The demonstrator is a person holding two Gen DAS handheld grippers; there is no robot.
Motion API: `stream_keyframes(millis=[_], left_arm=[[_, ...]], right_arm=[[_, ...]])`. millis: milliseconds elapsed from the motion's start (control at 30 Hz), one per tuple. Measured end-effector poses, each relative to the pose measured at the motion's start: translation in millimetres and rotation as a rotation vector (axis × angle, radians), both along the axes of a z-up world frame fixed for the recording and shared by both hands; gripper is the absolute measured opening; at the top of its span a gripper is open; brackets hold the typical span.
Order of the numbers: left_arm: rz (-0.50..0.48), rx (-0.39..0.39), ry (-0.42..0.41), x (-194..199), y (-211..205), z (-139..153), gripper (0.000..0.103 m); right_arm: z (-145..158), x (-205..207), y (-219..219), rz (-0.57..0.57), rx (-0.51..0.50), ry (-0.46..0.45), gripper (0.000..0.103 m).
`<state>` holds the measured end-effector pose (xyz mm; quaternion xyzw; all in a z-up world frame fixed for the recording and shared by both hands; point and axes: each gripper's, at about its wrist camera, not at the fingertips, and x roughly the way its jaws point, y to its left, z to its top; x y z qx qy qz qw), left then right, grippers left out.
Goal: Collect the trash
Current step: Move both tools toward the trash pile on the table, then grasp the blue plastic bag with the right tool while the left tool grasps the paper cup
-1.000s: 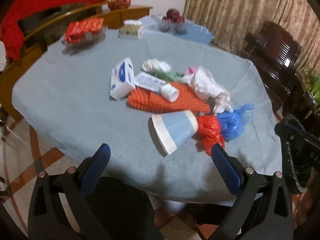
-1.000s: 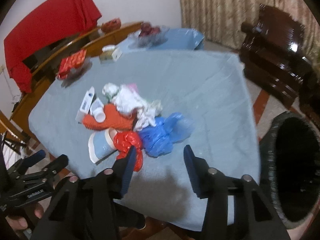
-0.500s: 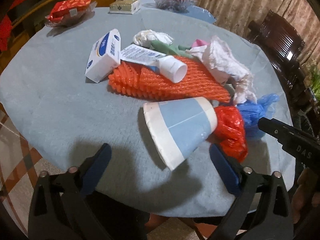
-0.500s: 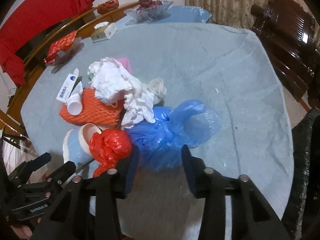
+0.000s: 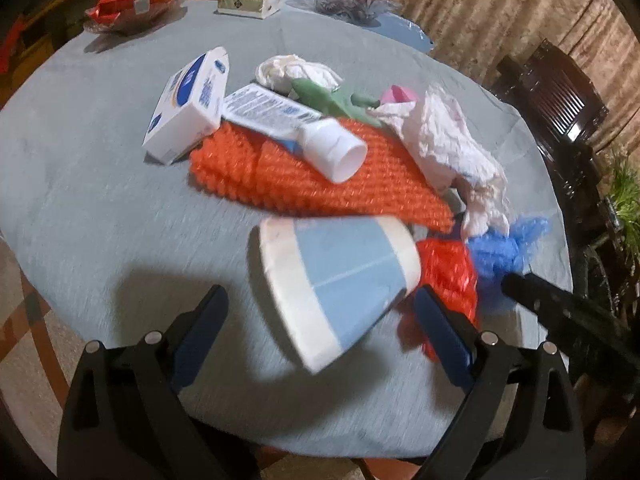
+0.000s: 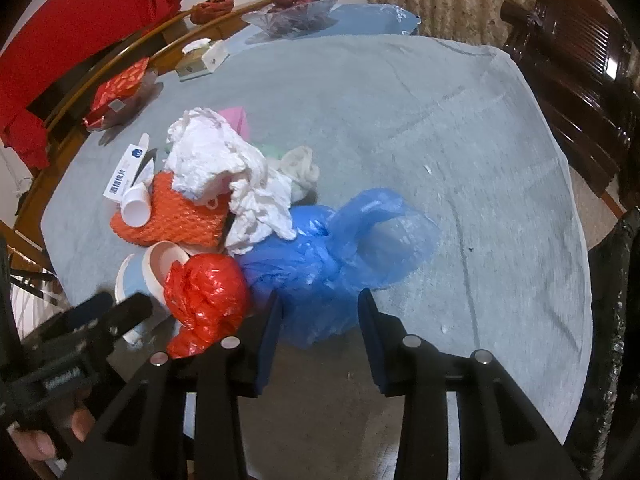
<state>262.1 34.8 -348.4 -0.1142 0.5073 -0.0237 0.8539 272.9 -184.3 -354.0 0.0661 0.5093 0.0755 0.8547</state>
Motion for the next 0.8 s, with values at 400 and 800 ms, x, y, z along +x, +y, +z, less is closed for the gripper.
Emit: stream_keyframes(millis=[400,800], left_arm=[[-0.01,0.026,-0.051,6.3,-13.2,7.1,0.071],[0.0,-0.043,-0.076,-11.9,12.0,12.0,0.023]], right_arm=[[0.4,1.8,0.2,0.009,0.004,-0.003,0.008],[18.9,-13.5,-10.0,-0.014,0.018,-0.031,0.006]])
